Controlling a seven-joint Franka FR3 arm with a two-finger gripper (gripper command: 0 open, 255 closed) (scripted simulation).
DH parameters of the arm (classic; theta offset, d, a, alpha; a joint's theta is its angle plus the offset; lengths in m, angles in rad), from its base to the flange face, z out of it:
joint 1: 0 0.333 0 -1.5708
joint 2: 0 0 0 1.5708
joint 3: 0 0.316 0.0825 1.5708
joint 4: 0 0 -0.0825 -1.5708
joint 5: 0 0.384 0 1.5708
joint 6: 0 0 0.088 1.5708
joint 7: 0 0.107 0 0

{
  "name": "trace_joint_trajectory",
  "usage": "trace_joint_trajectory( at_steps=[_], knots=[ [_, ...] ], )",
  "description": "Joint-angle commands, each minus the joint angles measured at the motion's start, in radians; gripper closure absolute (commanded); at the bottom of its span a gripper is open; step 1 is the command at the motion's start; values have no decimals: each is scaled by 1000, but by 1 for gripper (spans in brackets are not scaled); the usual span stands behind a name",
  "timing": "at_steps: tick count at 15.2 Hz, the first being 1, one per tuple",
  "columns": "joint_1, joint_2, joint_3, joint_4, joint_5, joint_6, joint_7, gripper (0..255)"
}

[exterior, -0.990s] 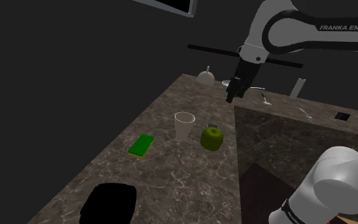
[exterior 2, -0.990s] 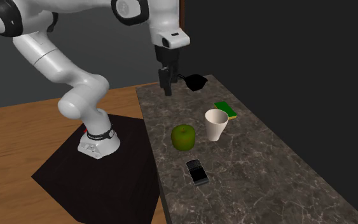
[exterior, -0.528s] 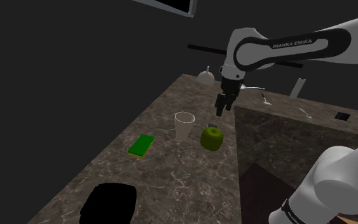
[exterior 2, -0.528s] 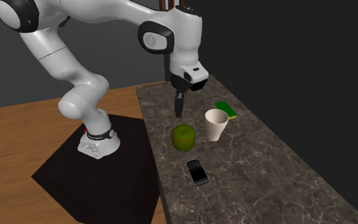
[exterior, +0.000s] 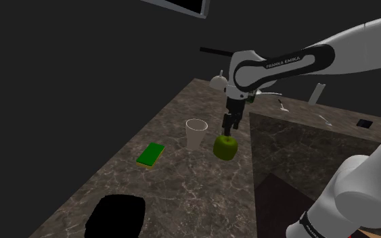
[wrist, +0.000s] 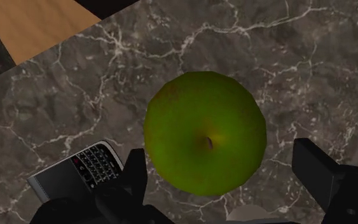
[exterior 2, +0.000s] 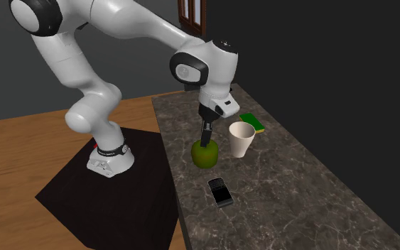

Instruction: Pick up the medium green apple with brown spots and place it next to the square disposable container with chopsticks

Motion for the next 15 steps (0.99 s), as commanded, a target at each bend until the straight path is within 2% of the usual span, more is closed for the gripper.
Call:
trace_joint_trajectory(
  at_steps=[1,3,11,12,15],
  knots=[
    [0,8,-1,-20,0,28,-2,0],
    [0,17,0,-47,1,64,-3,0],
    [0,17,0,-47,1,64,-3,0],
    [0,17,0,-47,1,64,-3,255],
    [0,17,0,-47,1,64,-3,255]
  ],
)
